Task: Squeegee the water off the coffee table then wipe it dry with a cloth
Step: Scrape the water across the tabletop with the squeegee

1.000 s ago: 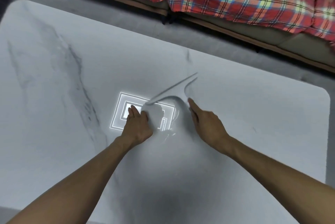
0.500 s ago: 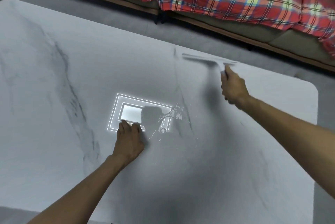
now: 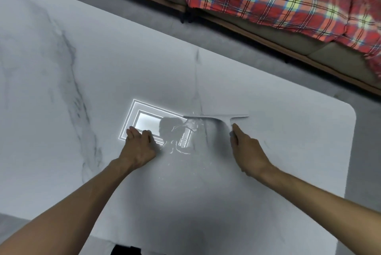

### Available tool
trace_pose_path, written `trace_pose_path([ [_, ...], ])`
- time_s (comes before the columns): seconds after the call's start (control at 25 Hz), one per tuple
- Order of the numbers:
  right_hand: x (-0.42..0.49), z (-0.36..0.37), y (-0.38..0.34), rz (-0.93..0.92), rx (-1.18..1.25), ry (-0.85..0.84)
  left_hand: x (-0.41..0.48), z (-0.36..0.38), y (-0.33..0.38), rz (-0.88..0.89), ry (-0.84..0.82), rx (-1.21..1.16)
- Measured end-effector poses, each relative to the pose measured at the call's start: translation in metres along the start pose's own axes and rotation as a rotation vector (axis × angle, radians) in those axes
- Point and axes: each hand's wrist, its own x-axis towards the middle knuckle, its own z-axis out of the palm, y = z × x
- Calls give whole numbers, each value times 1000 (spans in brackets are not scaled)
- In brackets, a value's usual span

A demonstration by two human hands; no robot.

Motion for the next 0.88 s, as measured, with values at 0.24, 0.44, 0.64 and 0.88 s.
trace_pose_path([
  [0.24,107,-62,-59,155,506,242,-1,0,-1,-4,-29,21],
  [0.44,89,1,-77,-85,151,252,-4,3,-7,31,8,-53],
  [0.64,9,61,-22,-315,-78,107,-49,4,-27,111,159,-86],
  [0.88,-49,54,68,-181,-215,92,-93,32,-58,119,39,-45],
])
